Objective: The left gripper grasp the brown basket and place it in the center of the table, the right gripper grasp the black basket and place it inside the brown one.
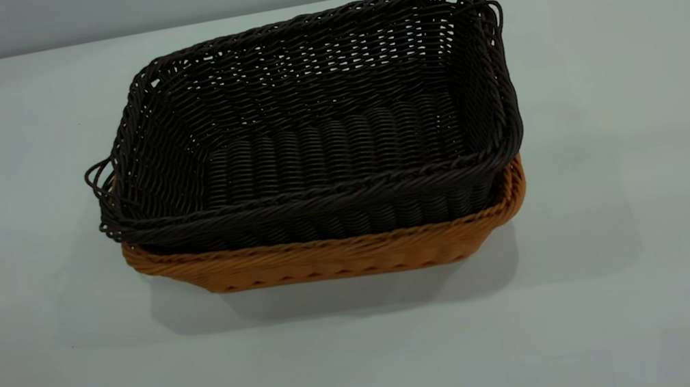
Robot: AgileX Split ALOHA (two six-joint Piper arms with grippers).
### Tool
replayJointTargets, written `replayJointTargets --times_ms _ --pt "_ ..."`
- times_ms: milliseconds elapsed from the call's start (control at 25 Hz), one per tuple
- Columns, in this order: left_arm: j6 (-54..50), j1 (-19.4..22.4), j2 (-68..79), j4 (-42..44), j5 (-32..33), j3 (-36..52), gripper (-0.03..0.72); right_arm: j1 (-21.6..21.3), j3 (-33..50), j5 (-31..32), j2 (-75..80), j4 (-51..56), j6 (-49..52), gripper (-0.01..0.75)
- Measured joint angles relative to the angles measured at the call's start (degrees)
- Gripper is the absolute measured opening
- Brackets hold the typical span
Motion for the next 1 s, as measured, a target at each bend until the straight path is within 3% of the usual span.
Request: replayJointTargets --times_ms 200,320,640,1000 --pt "0.0 10.19 -0.14 0.0 0.0 0.0 0.429 -11.54 0.0 0.0 -5.59 -0.01 0.0 0.568" --pt "0.0 15.86 -1.63 0.0 0.0 0.0 0.429 -15.27 0.0 0.13 -10.34 -0.01 0.0 0.568" --pt "0.0 26.91 -13.65 0.05 0.36 0.0 0.429 -15.74 0.0 0.36 -11.22 0.01 0.0 0.56" --pt "0.0 28.56 -19.4 0.05 1.12 0.0 0.429 -15.74 0.0 0.36 -11.22 0.17 0.0 0.527"
